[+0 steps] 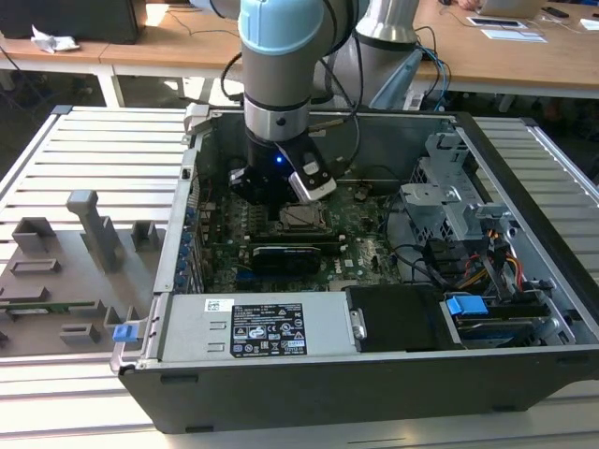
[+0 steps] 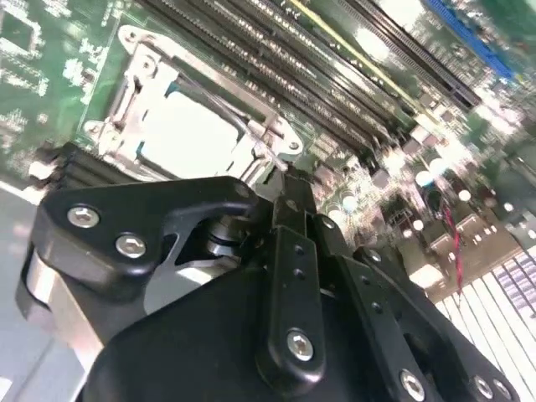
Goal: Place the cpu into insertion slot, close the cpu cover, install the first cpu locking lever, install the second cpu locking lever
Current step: 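Install the second cpu locking lever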
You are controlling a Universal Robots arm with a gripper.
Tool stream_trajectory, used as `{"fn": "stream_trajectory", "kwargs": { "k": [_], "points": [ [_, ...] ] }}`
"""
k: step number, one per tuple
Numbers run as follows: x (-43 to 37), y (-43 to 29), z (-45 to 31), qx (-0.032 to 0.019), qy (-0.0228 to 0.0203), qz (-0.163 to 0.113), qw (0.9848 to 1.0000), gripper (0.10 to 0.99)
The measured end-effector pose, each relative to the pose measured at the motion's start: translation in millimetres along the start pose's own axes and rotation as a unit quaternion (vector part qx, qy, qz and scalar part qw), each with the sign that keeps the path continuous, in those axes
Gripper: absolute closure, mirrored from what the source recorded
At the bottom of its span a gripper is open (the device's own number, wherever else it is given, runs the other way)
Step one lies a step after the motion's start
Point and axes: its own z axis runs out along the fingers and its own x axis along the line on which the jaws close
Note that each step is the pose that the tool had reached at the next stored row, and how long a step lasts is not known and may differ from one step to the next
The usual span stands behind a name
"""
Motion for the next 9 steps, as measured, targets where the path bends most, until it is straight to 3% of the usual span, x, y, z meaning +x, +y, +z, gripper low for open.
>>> {"fn": "stream_trajectory", "kwargs": {
  "k": [5, 8, 9],
  "points": [
    [-0.3, 3.9, -34.0, 0.0001, -0.0009, 0.0, 1.0, 0.98],
    [-0.2, 3.9, -34.5, 0.0001, -0.001, 0.0, 1.0, 0.98],
    [-5.1, 3.5, -34.6, 0.0005, -0.0005, 0.0, 1.0, 0.98]
  ]
}}
